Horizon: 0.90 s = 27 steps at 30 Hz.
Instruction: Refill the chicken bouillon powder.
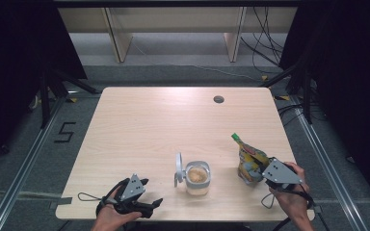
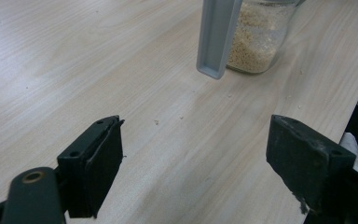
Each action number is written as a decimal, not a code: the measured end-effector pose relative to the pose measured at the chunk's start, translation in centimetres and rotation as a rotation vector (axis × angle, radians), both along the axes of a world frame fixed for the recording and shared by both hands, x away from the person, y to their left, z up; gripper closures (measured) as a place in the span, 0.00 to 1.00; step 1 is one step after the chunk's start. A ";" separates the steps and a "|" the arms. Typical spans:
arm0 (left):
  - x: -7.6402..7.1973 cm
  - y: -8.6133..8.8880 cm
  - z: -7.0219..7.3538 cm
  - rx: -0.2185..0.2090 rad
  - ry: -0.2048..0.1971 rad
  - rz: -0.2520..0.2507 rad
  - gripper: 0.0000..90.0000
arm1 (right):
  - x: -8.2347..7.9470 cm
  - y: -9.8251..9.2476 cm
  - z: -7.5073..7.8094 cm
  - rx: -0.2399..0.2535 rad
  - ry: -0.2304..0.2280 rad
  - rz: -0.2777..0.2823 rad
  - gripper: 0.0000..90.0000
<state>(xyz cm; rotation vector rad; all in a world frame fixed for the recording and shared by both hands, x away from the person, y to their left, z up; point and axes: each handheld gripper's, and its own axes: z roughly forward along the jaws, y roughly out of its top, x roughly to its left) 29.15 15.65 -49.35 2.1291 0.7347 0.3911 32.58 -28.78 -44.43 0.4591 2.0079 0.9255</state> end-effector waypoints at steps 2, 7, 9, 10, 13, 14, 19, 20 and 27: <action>-0.1 -0.2 -0.1 -0.023 0.008 0.013 0.20 | 0.2 -0.8 -0.1 0.046 0.016 -0.023 0.96; 0.0 -0.1 -0.1 -0.008 -0.013 -0.002 0.20 | 0.1 -1.5 -0.5 0.119 0.037 -0.051 0.96; -0.1 -0.2 -0.1 -0.020 0.009 0.008 0.20 | 0.0 -1.4 -0.5 0.128 0.043 -0.057 0.96; -0.1 -0.1 -0.1 -0.016 0.010 0.010 0.20 | 0.0 -1.5 -0.6 0.140 0.042 -0.054 0.95; -0.2 -0.2 -0.1 -0.017 0.013 0.011 0.20 | -0.3 -1.6 -0.9 0.200 0.066 -0.064 0.91; -0.2 -0.2 -0.1 -0.018 0.011 0.010 0.20 | -0.4 -1.7 -0.9 0.200 0.071 -0.062 0.90; -0.1 -0.1 -0.1 -0.015 0.006 0.006 0.20 | -0.8 -1.8 -0.9 0.232 0.061 -0.079 0.80; -0.1 -0.1 -0.1 -0.017 0.007 0.007 0.20 | -0.9 -1.8 -0.9 0.246 0.061 -0.089 0.77; -0.1 -0.1 0.0 -0.013 0.009 0.015 0.20 | -1.7 -2.3 -0.6 0.406 0.106 -0.135 0.51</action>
